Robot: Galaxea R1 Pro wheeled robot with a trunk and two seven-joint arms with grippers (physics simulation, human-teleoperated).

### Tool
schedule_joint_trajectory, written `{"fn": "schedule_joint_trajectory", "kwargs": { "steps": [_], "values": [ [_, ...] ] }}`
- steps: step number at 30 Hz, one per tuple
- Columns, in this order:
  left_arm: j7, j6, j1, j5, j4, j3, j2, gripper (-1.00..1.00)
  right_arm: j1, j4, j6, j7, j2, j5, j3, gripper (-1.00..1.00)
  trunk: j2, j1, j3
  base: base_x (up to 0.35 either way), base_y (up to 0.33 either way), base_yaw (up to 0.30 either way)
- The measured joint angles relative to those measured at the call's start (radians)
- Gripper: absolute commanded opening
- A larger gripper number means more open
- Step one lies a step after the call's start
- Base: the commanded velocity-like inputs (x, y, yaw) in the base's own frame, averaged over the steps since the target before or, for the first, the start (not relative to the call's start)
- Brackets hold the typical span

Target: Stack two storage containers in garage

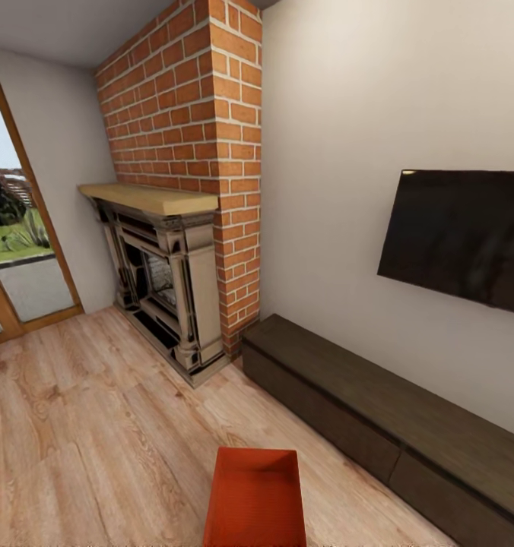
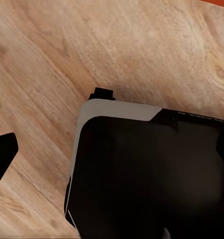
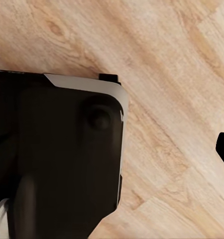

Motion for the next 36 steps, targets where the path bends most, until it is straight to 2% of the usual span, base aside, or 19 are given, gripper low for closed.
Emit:
{"fn": "schedule_joint_trajectory", "kwargs": {
  "steps": [2, 5, 9, 13, 36],
  "values": [
    [-0.002, 0.003, 0.007, 0.001, 0.001, 0.000, 0.001, 1.00, 0.000, 0.000, 0.000, 0.000, 0.000, -0.001, -0.001, 1.00, 0.000, 0.000, -0.003, 0.000, 0.000, 0.000],
    [-0.003, -0.005, 0.045, -0.002, 0.002, 0.000, 0.001, 1.00, 0.000, 0.000, 0.000, 0.000, 0.000, -0.001, -0.002, 1.00, 0.000, 0.000, -0.008, 0.000, 0.000, 0.000],
    [-0.003, -0.043, 0.064, -0.001, 0.002, 0.001, -0.001, 1.00, 0.000, 0.000, 0.000, 0.000, 0.000, -0.001, -0.002, 1.00, 0.000, 0.000, -0.014, 0.000, 0.000, 0.000],
    [-0.003, -0.063, 0.067, 0.002, 0.001, 0.000, -0.001, 1.00, 0.000, 0.000, 0.000, 0.000, 0.000, -0.001, -0.002, 1.00, 0.000, 0.000, -0.021, 0.000, 0.000, 0.000],
    [-0.001, -0.071, 0.067, -0.005, -0.023, 0.000, 0.004, 1.00, 0.000, 0.000, -0.001, 0.000, 0.001, 0.002, 0.003, 1.00, 0.000, 0.000, -0.057, 0.000, 0.000, 0.000]
  ]
}}
